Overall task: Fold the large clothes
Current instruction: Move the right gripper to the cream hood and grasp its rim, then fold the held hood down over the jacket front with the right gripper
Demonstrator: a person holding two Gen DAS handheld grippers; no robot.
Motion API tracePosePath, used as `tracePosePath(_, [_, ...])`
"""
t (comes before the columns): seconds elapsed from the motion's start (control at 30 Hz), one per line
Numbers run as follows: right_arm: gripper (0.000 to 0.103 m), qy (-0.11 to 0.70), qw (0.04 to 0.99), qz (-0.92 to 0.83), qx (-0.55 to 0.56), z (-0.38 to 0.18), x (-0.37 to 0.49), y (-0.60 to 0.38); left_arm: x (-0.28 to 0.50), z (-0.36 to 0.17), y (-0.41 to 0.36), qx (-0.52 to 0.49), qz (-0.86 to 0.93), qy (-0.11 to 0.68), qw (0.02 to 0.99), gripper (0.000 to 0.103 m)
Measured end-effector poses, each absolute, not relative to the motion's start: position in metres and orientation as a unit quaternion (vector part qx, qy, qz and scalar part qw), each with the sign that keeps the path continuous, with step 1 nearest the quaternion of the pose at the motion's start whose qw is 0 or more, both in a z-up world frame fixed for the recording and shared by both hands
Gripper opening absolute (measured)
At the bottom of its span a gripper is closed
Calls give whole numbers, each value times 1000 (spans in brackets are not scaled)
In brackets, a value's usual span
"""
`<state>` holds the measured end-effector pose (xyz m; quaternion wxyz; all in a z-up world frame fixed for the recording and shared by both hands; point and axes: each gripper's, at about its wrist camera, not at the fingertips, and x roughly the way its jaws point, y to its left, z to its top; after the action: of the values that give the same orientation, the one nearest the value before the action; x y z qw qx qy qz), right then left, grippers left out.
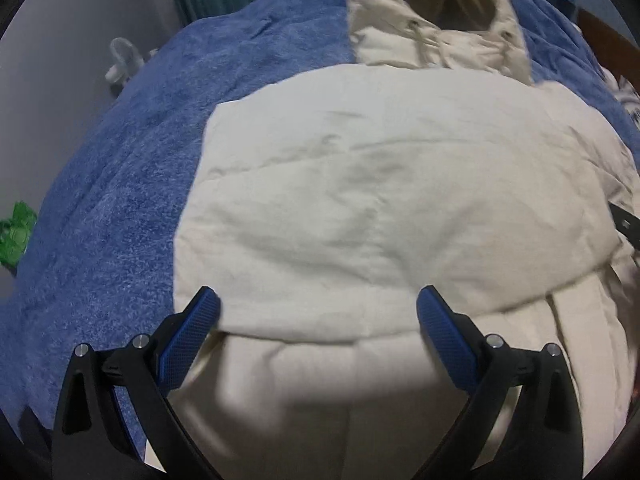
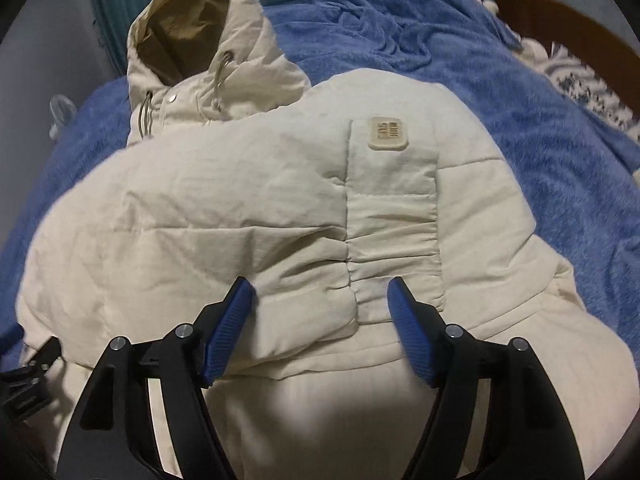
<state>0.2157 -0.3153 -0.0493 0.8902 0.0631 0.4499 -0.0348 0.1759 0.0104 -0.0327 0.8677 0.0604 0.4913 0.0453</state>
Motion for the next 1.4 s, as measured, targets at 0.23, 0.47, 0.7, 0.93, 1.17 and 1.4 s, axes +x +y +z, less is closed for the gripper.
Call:
tracePosePath(0.23, [69, 428, 898, -30, 95, -19, 221, -314, 193, 11, 18, -26, 4, 438, 899, 96])
tracePosePath(0.47, [73, 436, 898, -11, 63, -17, 243, -319, 234, -16, 10, 49, -20, 473, 880, 96])
tracePosePath(0.7, [79, 459, 886, 40, 51, -24, 263, -325, 242, -27, 29, 7, -72, 496, 865, 96])
tracePosePath(0.93, [78, 401, 912, 56, 70, 34, 340, -325, 294, 43, 48, -36, -70, 434, 897, 96])
tracePosePath(1.17, [78, 360, 925, 37, 118, 57, 432, -318, 384, 56, 40, -18, -47, 437, 898, 96])
tracePosePath(1.4, [19, 363, 930, 23, 58, 41, 475, -293, 404, 44, 30, -15, -64, 429, 901, 96])
